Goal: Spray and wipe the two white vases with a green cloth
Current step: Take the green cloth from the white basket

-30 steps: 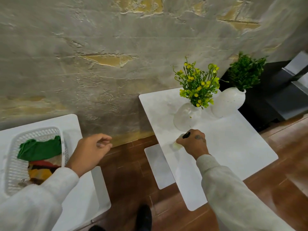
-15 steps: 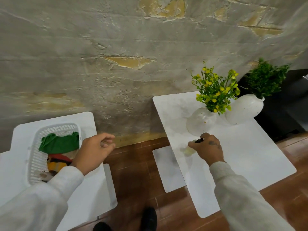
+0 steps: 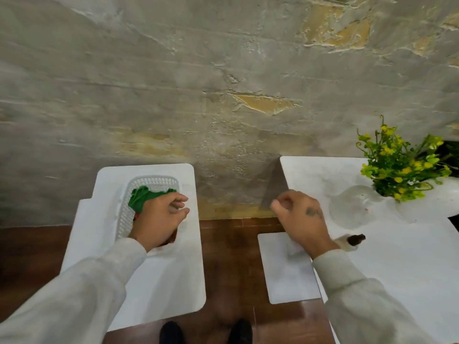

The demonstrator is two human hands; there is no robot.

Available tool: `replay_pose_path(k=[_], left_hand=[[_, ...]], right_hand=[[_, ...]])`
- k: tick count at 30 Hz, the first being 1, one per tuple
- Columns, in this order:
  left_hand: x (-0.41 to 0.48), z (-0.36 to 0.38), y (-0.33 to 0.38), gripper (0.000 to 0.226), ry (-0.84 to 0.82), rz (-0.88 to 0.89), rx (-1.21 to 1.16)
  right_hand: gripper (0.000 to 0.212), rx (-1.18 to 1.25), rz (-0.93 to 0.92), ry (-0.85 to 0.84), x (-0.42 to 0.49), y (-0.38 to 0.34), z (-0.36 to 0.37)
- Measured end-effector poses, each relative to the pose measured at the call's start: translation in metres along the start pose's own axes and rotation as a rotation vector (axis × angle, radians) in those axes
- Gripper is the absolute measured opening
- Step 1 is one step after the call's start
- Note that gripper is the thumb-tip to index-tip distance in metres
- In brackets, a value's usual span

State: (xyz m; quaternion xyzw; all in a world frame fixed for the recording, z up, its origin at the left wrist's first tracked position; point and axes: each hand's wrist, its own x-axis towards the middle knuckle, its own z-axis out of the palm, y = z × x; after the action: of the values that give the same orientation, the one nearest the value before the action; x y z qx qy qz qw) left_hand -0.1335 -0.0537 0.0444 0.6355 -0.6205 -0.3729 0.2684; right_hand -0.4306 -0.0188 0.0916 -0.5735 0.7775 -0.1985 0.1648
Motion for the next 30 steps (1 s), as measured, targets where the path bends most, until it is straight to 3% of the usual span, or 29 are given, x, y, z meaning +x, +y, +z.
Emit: replay_pose_path(k=[5, 13, 18, 22, 23, 26, 30], left_hand=[[-0.004, -0.039, -0.034, 0.021, 0.075, -0.068, 0.026], [0.002, -0.083, -0.099, 0.032, 0.205, -0.191, 0.117], [0.007, -0.086, -0.118, 0.044, 0.133, -0.286, 0.026], [0.012, -0.089, -0.133, 0.042, 0.093, -0.302, -0.010], [0.012, -0.090, -0.133, 0.040, 0.095, -0.298, -0.015], [0.013, -0.091, -0.137, 0.037, 0.070, -0.307, -0.040], [0.012, -0.091, -0.140, 0.038, 0.053, -0.286, -0.059]], right_hand=[[0.018, 0.045, -0.173, -0.238, -0.002, -0.063, 0.049], [0.027, -0.025, -0.376, -0.454, 0.010, -0.148, 0.120], [0.025, -0.107, -0.412, -0.589, 0.024, -0.184, 0.171], [0.008, -0.176, -0.400, -0.646, 0.033, -0.196, 0.213], [0.009, -0.185, -0.390, -0.651, 0.035, -0.197, 0.219], [0.039, -0.243, -0.385, -0.650, 0.038, -0.199, 0.244], [0.052, -0.338, -0.401, -0.611, 0.041, -0.197, 0.271]])
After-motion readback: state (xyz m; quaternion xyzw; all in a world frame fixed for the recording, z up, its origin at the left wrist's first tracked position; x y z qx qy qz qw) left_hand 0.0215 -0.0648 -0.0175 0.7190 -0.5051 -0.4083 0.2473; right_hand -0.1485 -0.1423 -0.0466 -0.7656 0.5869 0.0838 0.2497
